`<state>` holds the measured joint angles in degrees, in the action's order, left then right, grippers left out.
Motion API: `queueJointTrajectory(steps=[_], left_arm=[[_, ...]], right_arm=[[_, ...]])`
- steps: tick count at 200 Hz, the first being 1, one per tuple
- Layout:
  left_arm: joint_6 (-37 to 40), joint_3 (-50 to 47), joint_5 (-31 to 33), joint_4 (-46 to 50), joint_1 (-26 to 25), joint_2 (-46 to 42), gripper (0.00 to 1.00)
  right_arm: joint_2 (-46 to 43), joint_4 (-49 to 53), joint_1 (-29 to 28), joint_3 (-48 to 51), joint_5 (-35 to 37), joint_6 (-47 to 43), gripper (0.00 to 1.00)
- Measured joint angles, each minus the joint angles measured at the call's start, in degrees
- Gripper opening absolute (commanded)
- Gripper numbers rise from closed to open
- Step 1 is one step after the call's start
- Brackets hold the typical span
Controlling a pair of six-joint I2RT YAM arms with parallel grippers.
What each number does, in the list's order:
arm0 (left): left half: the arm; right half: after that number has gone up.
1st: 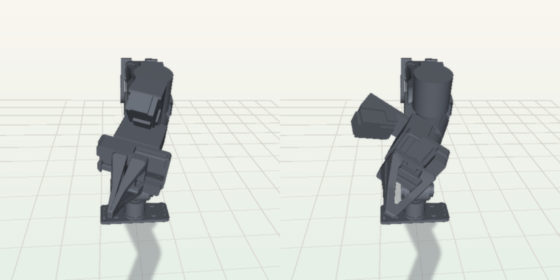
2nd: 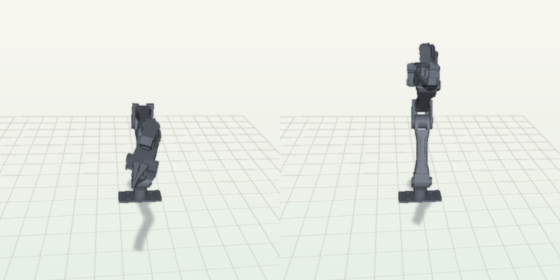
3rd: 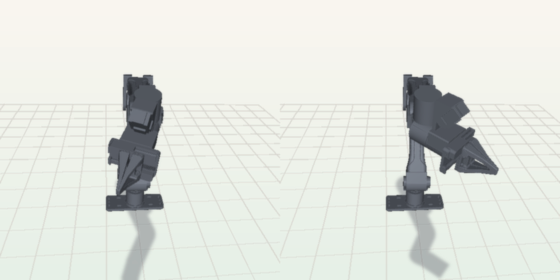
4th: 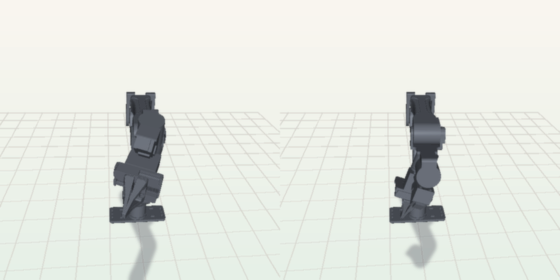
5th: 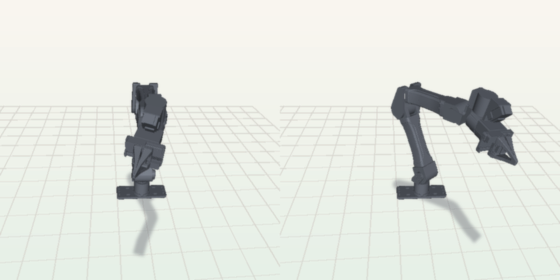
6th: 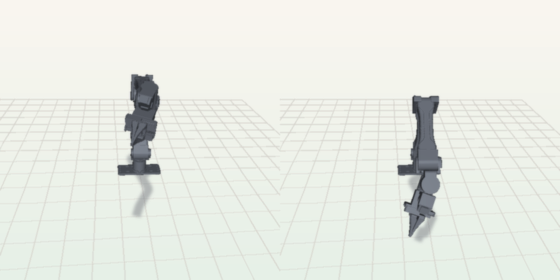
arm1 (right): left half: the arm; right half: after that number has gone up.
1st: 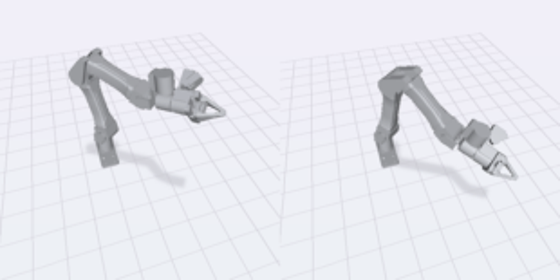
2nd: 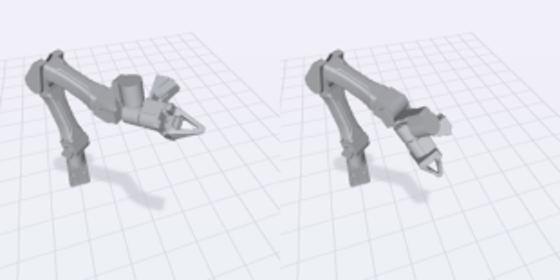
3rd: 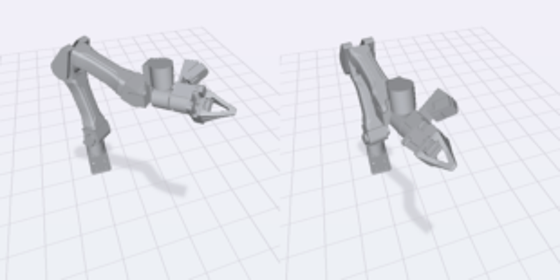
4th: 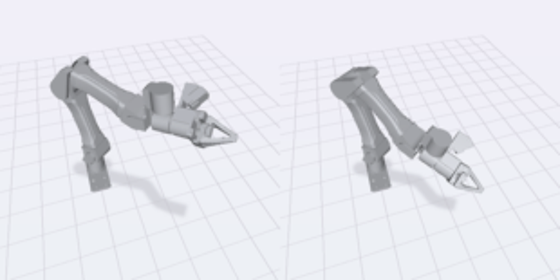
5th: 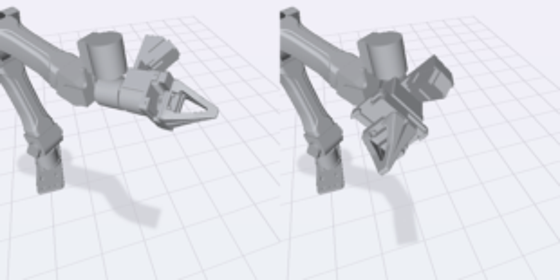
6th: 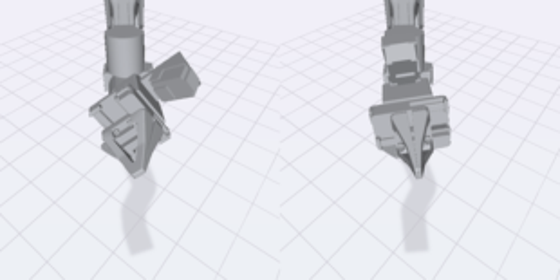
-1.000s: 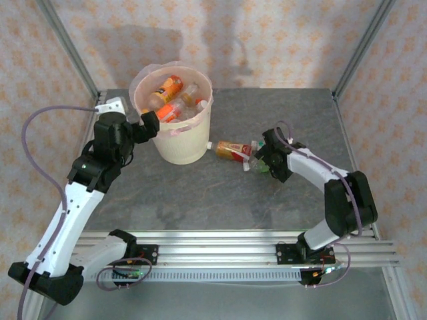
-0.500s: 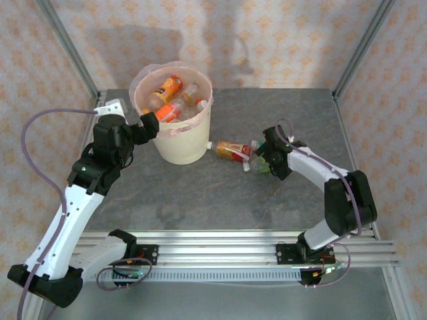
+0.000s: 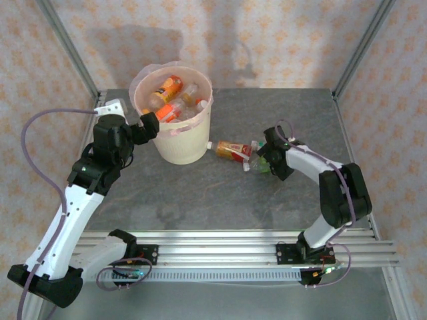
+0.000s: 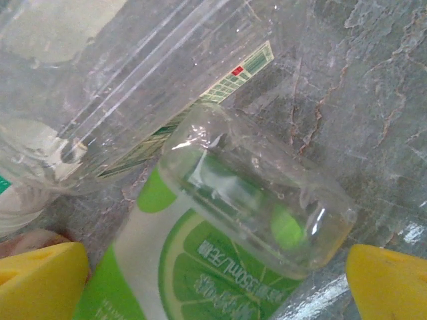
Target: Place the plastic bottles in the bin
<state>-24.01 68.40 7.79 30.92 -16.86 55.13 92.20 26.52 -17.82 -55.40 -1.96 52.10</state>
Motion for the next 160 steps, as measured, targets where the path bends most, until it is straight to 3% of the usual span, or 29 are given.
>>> queueJointTrajectory(steps=[89, 126, 160], left_arm=[[-0.2, 0.0, -0.6, -0.9, 0.0, 0.5, 1.00], [-0.6, 0.0, -1.3, -1.3, 0.0, 0.6, 1.00], [-0.6, 0.0, -1.3, -1.7, 0.0, 0.6, 1.00]], right_arm=[[-1.7, -1.8, 0.0, 5.8, -0.4, -0.7, 0.92], [-4.7, -1.3, 0.0, 7.7, -0.5, -2.9, 0.80], [-6.1, -1.2, 0.0, 8.4, -0.9, -5.4, 0.78]])
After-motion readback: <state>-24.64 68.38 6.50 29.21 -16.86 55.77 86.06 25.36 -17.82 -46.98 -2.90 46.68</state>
